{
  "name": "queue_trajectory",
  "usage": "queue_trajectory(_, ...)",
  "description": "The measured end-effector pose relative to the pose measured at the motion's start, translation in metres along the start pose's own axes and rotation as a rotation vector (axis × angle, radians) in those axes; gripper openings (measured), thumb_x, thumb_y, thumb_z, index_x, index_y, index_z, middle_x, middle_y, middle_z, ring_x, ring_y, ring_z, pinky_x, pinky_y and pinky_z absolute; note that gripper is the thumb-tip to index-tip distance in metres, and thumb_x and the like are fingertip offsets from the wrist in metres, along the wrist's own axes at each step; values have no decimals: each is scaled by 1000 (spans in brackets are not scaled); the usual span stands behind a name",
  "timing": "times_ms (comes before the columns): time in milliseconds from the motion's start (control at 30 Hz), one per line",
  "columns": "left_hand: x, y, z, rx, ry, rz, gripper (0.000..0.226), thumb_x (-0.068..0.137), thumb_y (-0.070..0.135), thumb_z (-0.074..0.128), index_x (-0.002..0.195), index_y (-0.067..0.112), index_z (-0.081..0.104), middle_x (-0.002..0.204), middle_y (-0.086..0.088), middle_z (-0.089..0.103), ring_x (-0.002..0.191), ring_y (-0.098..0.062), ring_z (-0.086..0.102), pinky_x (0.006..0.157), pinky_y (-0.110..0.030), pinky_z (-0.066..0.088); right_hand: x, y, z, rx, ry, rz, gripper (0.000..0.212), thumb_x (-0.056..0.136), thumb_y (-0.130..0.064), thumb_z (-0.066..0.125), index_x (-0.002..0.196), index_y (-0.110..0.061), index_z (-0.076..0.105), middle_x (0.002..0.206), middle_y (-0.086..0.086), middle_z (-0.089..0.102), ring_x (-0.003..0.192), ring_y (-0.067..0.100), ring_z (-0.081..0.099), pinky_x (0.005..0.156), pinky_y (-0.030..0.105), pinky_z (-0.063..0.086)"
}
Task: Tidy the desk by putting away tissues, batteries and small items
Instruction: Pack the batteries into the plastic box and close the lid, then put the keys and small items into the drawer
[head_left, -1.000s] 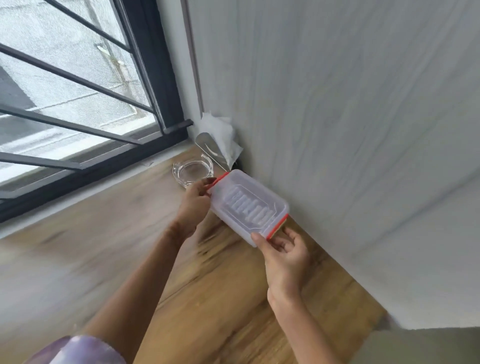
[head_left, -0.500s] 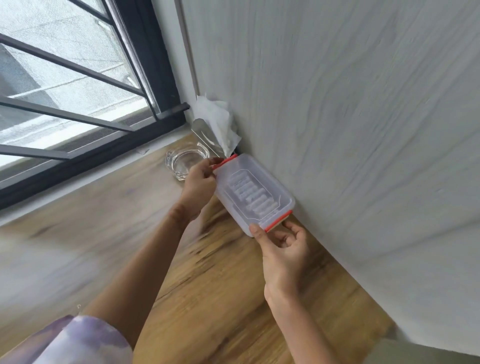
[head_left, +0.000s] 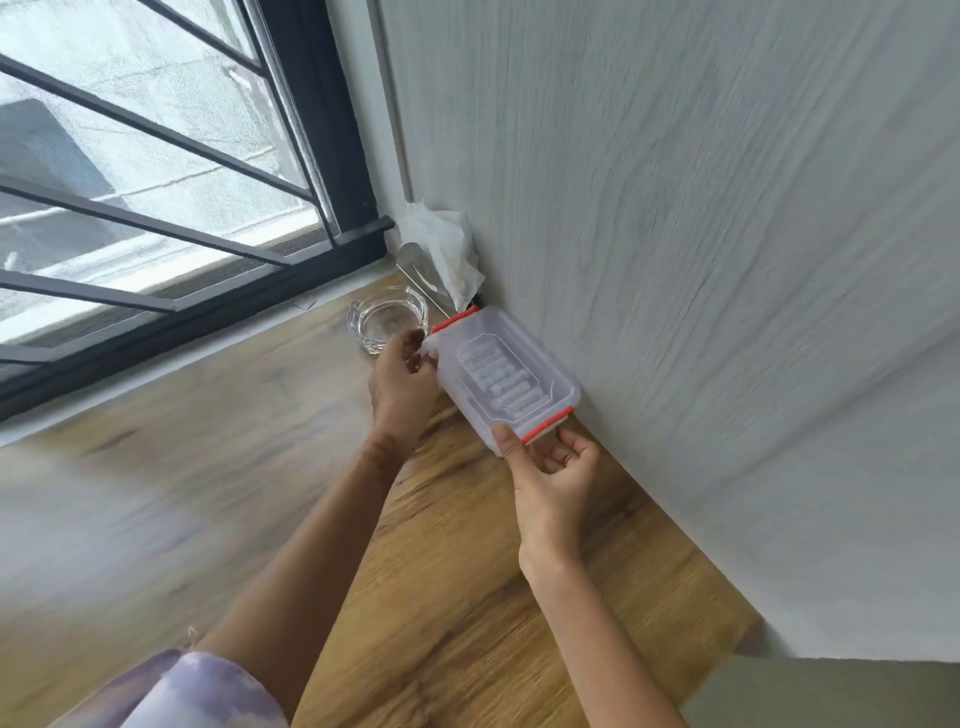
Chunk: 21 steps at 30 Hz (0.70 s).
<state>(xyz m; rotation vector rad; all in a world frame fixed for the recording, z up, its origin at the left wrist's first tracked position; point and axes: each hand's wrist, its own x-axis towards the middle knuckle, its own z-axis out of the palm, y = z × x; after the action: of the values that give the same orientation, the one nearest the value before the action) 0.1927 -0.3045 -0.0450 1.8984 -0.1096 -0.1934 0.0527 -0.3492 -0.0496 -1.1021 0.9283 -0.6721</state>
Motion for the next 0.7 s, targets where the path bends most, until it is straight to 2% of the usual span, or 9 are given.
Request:
queue_trajectory(100,-28,0,-20,-34,32,38,32,89,7,54,121,12,56,107,5,61,104,-11,58,92,-20,42,-15,-2,-2,-6,2,-33,65,63,-35,78,113,-14,41,105,-1,56,97,8,58,74,15,49)
queue_trajectory(200,-57,-7,-53,-13,40,78,32,89,5,53,121,11,58,113,1,63,107,-11,58,99,-23,42,-41,-2,-1,-39,-29,-57,64,62,-43,73,111,-16,41,111,5,56,102,14,57,81,21,48)
queue_trajectory(267,-76,-14,-76,4,48,104,29,89,5,53,116,12,61,113,-1,65,107,-12,60,101,-26,43,-61,-1,1,-60,-62,-81,55,68,-38,73,108,-16,43,110,5,56,103,14,56,82,21,49)
queue_trajectory(367,-113,-29,-119,3,76,108,25,89,6,54,111,12,64,105,1,66,102,-10,60,95,-22,44,-104,5,0,-101,-101,-136,42,76,-31,72,104,-14,45,103,2,56,100,14,56,87,25,48)
queue_trajectory(600,-228,-76,-226,-32,155,107,20,89,6,54,103,12,67,94,6,66,91,-5,62,81,-6,45,-228,35,-9,-151,-242,-192,27,83,-30,65,99,-15,50,91,-6,55,81,3,54,70,14,46)
queue_trajectory(700,-286,-99,-280,-44,195,82,20,89,5,54,102,13,68,91,10,65,87,-1,61,77,0,43,-294,54,-11,-185,-301,-174,18,84,-29,64,91,-19,51,86,-6,55,76,9,54,70,20,45)
